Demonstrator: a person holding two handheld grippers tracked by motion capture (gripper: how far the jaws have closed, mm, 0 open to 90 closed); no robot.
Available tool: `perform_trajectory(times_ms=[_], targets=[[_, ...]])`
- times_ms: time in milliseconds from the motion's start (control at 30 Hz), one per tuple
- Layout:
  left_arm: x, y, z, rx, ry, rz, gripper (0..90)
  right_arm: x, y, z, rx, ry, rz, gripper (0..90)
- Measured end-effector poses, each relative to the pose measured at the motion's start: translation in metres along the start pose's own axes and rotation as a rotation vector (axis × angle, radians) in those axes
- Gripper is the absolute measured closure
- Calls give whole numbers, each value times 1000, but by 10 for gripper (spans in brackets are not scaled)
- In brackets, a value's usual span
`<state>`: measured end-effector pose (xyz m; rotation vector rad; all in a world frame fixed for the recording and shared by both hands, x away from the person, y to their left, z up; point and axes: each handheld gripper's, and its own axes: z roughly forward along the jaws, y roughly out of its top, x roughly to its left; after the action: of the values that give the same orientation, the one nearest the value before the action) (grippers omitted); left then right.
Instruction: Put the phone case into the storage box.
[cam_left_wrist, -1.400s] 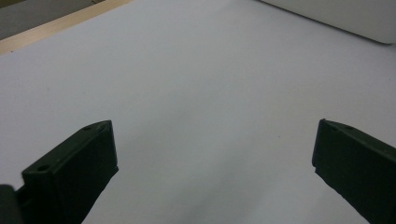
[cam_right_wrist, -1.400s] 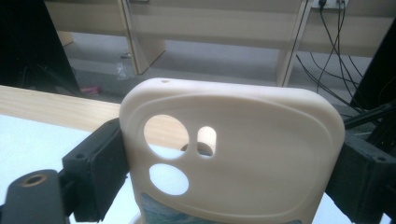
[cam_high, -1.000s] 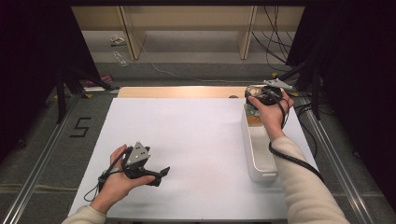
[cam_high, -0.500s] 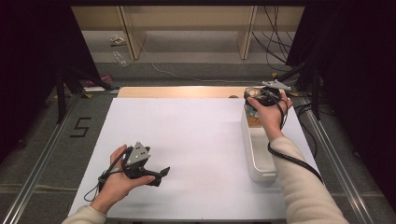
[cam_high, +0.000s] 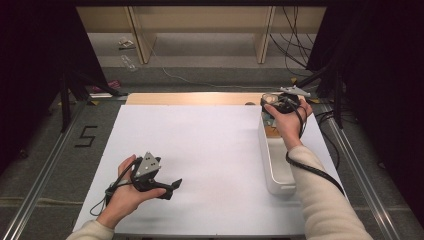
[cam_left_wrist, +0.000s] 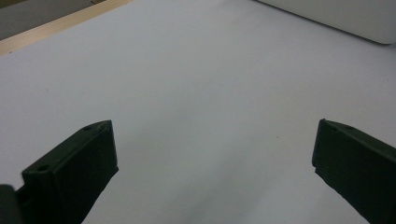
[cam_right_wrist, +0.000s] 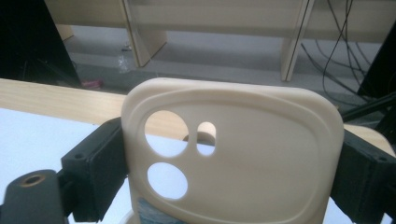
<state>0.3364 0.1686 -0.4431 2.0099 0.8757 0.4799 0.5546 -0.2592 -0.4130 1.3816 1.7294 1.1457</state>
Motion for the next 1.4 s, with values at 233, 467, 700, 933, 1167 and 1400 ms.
perform_trajectory(times_ms=[233, 467, 700, 933, 1167, 1400], targets=[[0, 0, 0, 0, 0, 1, 0, -1, -2, 3, -4, 5, -2, 107], [0, 0, 0, 0, 1, 0, 0, -3, 0, 3, -6, 6, 4, 52], [0, 0, 0, 1, 1, 2, 0, -4, 0, 3, 5, 8, 5, 20], [0, 0, 0, 1, -1, -1, 0, -3, 4, -2, -3, 11, 19, 24], [0, 0, 0, 1, -1, 1, 0, -3, 6, -9, -10, 0, 17, 26], [0, 0, 1, 0, -1, -1, 0, -4, 11, -17, -22, -22, 10, 31]])
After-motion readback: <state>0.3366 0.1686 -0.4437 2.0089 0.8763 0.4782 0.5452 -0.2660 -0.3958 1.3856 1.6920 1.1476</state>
